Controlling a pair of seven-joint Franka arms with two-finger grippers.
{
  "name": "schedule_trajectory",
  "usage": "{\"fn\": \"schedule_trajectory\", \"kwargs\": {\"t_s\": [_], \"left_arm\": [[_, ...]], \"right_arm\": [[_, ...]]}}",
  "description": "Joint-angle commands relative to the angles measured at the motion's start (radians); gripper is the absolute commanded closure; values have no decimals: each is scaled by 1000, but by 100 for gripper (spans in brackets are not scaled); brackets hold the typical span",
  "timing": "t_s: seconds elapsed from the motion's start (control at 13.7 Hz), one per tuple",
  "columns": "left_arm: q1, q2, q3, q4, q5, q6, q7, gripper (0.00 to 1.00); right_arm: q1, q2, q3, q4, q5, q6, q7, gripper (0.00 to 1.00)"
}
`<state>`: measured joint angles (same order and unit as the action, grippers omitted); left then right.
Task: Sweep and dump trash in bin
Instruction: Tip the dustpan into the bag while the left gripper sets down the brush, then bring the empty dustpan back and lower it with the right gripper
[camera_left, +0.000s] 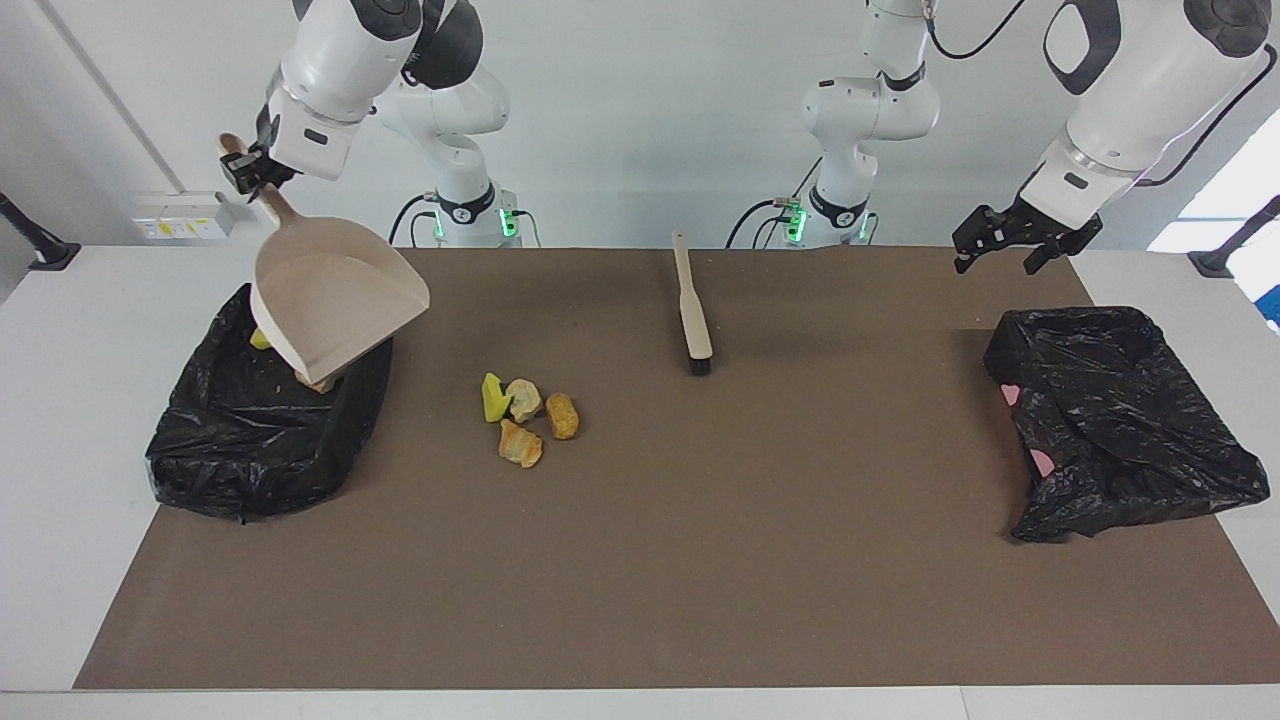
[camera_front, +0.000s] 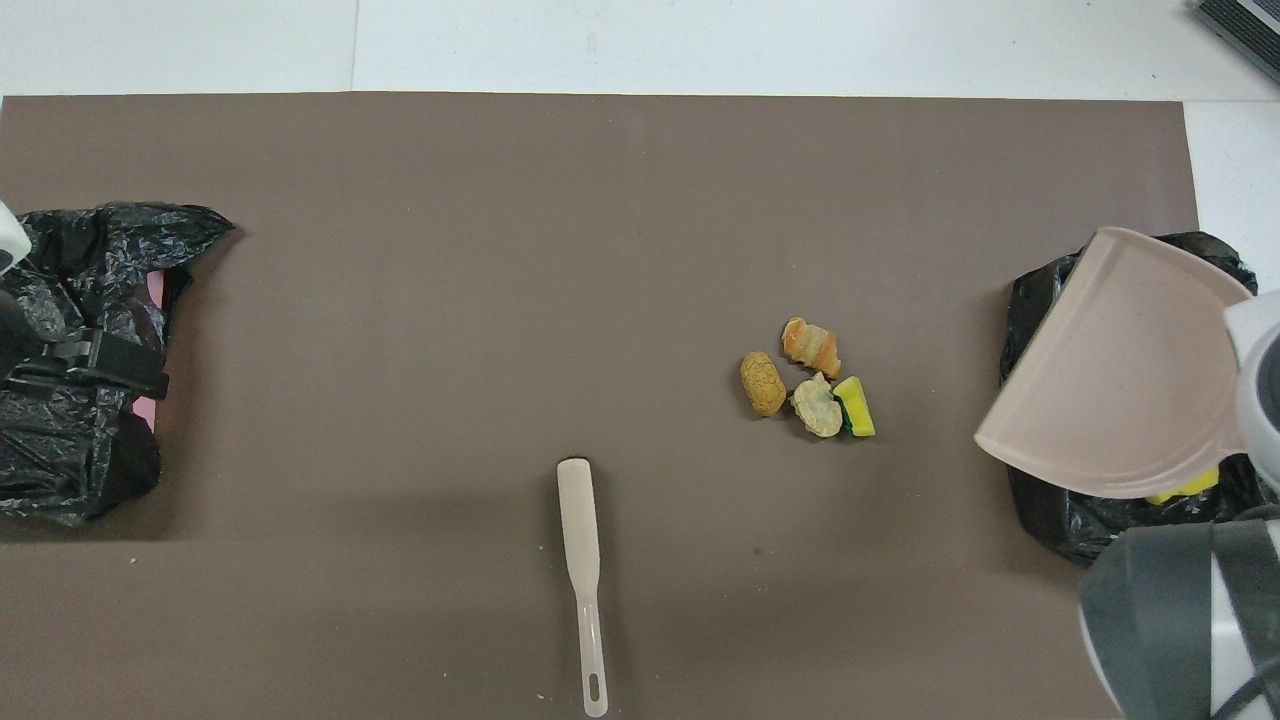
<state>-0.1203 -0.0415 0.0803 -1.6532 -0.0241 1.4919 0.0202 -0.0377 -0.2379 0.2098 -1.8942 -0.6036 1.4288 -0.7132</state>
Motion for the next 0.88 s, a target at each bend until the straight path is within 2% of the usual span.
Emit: {"fn": "schedule_trajectory", "kwargs": {"t_s": [0.0, 0.29, 0.51, 0.58, 0.8], "left_arm": [[13, 2, -8, 21, 13, -19, 15, 0], [15, 2, -8, 21, 13, -21, 15, 0], [15, 2, -8, 21, 13, -19, 15, 0], [15, 2, -8, 21, 13, -21, 15, 0], [15, 2, -8, 21, 13, -19, 15, 0]], "right_arm": [[-2, 32, 43, 26, 155, 30, 211, 100], [-2, 152, 132, 95, 318, 42, 582, 100], [57, 242, 180, 151, 349, 104, 814, 100], [90, 294, 181, 190, 366, 108, 910, 100], [214, 526, 181, 418, 392, 133, 1196, 100]]}}
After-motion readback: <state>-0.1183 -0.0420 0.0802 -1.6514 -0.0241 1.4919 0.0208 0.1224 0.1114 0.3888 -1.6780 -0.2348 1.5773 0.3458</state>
